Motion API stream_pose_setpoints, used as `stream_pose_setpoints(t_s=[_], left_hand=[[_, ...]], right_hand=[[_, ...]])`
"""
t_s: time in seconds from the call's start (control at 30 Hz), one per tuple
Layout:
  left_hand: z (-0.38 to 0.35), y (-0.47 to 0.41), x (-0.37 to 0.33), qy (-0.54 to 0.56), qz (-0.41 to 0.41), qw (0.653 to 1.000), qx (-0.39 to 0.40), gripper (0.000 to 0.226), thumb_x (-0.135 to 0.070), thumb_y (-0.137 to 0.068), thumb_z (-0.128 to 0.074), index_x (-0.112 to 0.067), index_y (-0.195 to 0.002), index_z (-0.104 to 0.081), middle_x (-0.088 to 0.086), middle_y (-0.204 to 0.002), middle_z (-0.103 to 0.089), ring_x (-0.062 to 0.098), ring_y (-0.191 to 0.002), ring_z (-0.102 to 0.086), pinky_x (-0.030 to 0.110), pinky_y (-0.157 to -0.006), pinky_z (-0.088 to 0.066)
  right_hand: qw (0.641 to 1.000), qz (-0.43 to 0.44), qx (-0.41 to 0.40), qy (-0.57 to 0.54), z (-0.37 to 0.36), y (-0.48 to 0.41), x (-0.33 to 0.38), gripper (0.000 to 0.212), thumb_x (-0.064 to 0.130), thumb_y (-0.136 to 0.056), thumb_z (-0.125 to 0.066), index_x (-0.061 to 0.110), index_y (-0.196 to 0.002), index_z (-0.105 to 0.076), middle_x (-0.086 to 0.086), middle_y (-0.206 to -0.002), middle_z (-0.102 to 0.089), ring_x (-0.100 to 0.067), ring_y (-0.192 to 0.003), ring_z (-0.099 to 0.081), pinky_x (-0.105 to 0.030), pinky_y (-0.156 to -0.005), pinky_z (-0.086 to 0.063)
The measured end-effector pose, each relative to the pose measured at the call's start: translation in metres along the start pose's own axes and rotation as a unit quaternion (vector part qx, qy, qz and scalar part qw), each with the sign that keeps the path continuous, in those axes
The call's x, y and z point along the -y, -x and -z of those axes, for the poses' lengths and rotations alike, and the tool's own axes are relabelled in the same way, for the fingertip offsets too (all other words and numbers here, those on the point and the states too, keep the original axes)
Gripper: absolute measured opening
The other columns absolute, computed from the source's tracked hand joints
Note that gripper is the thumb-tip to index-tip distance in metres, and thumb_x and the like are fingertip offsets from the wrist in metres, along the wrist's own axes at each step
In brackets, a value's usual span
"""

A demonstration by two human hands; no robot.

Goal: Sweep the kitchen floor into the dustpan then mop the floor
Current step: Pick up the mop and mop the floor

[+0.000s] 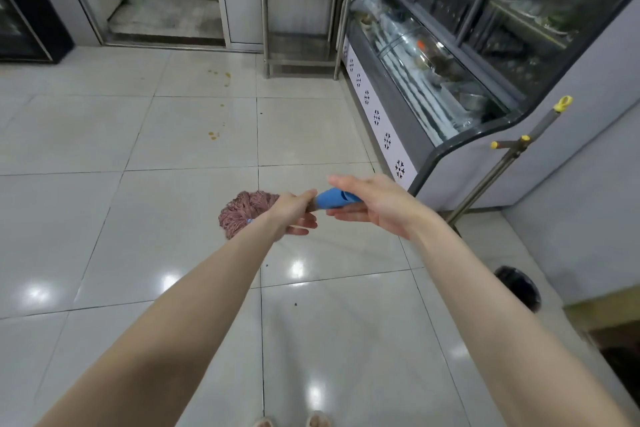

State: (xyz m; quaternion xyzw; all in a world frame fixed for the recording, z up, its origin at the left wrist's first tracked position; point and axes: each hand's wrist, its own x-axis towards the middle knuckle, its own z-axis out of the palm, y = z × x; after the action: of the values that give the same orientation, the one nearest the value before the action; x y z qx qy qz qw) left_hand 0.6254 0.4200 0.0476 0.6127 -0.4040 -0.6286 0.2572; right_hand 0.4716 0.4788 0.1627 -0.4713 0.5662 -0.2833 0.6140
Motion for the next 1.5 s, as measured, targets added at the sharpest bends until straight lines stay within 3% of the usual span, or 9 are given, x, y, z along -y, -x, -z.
stream_pose_setpoints(t_s=[0.13,0.33,0.5,0.7,0.9,1.13,1.3,1.4,1.5], left_hand=[[-0.003,0.004,0.014,0.075,0.005,0.997,0.004,0.045,-0.038,-0.096,-0.054,0.002,-0.117,-0.060,0.014,-0.096,-0.067,0.020,-0.075,-0.067,0.028,-0.068,-0.059],[-0.016,0.005,0.030,0.152,0.003,0.988,-0.030,0.045,-0.031,-0.093,-0.062,0.008,-0.115,-0.061,0.006,-0.062,-0.060,0.010,-0.042,-0.057,0.030,-0.072,-0.057],[-0.027,0.006,0.047,0.196,0.012,0.980,-0.033,0.033,-0.030,-0.093,-0.062,0.000,-0.106,-0.064,0.012,-0.091,-0.068,0.018,-0.076,-0.066,0.030,-0.074,-0.056],[-0.011,-0.004,0.059,0.232,0.022,0.971,-0.053,0.026,-0.032,-0.097,-0.056,-0.008,-0.102,-0.063,0.006,-0.084,-0.066,0.015,-0.070,-0.064,0.032,-0.078,-0.056],[0.031,-0.033,0.035,0.268,0.024,0.960,-0.081,0.017,-0.019,-0.098,-0.052,-0.004,-0.096,-0.061,0.002,-0.057,-0.058,0.010,-0.046,-0.056,0.018,-0.045,-0.050],[0.112,-0.098,0.021,0.293,0.049,0.948,-0.112,0.027,-0.009,-0.094,-0.055,0.007,-0.115,-0.059,0.015,-0.084,-0.062,0.022,-0.062,-0.061,0.022,-0.047,-0.050],[0.205,-0.145,0.001,0.301,0.049,0.947,-0.103,0.018,-0.006,-0.099,-0.047,0.005,-0.105,-0.060,0.016,-0.085,-0.065,0.021,-0.062,-0.066,0.024,-0.045,-0.051],[0.243,-0.176,-0.024,0.268,0.050,0.956,-0.108,0.027,-0.009,-0.094,-0.055,0.008,-0.116,-0.060,0.020,-0.093,-0.063,0.026,-0.068,-0.063,0.025,-0.047,-0.051],[0.257,-0.195,-0.053,0.248,0.053,0.963,-0.094,0.021,-0.011,-0.094,-0.052,0.001,-0.108,-0.062,0.018,-0.083,-0.057,0.023,-0.054,-0.054,0.018,-0.038,-0.040]], right_hand=[[1.000,0.007,0.013,0.009,-0.008,0.005,-0.014,0.038,0.033,-0.088,-0.065,-0.003,-0.101,-0.069,-0.015,-0.105,-0.072,-0.025,-0.099,-0.070,-0.034,-0.096,-0.052],[0.999,0.018,0.012,-0.026,-0.007,0.012,-0.030,0.015,0.023,-0.091,-0.062,0.012,-0.087,-0.070,-0.012,-0.108,-0.070,-0.027,-0.099,-0.069,-0.031,-0.093,-0.053],[0.999,0.027,0.020,-0.022,-0.003,0.013,-0.051,0.018,0.024,-0.091,-0.062,0.010,-0.084,-0.071,-0.009,-0.094,-0.071,-0.022,-0.094,-0.070,-0.026,-0.088,-0.055],[0.998,0.037,0.049,0.000,-0.025,-0.010,-0.063,0.018,0.022,-0.090,-0.063,0.008,-0.093,-0.073,-0.012,-0.099,-0.070,-0.012,-0.092,-0.066,-0.022,-0.089,-0.053],[0.998,0.047,0.045,0.010,-0.051,-0.060,-0.031,0.022,0.025,-0.088,-0.067,0.004,-0.090,-0.073,-0.021,-0.104,-0.069,-0.016,-0.092,-0.067,-0.027,-0.089,-0.055],[0.997,0.038,0.058,0.028,-0.104,-0.155,-0.006,0.019,0.013,-0.085,-0.070,-0.002,-0.097,-0.072,-0.007,-0.086,-0.065,-0.008,-0.079,-0.062,-0.020,-0.081,-0.054],[0.995,0.041,0.062,0.067,-0.167,-0.234,0.027,0.042,0.033,-0.068,-0.080,0.000,-0.093,-0.074,-0.006,-0.092,-0.071,-0.013,-0.106,-0.061,-0.035,-0.098,-0.049],[0.998,0.036,0.038,0.018,-0.183,-0.269,0.061,0.019,0.017,-0.080,-0.075,0.002,-0.091,-0.073,-0.008,-0.084,-0.066,-0.011,-0.079,-0.062,-0.025,-0.085,-0.055],[0.998,0.053,0.023,0.016,-0.182,-0.294,0.086,0.006,0.018,-0.083,-0.072,0.013,-0.084,-0.075,-0.012,-0.090,-0.068,-0.016,-0.082,-0.064,-0.035,-0.092,-0.054]])
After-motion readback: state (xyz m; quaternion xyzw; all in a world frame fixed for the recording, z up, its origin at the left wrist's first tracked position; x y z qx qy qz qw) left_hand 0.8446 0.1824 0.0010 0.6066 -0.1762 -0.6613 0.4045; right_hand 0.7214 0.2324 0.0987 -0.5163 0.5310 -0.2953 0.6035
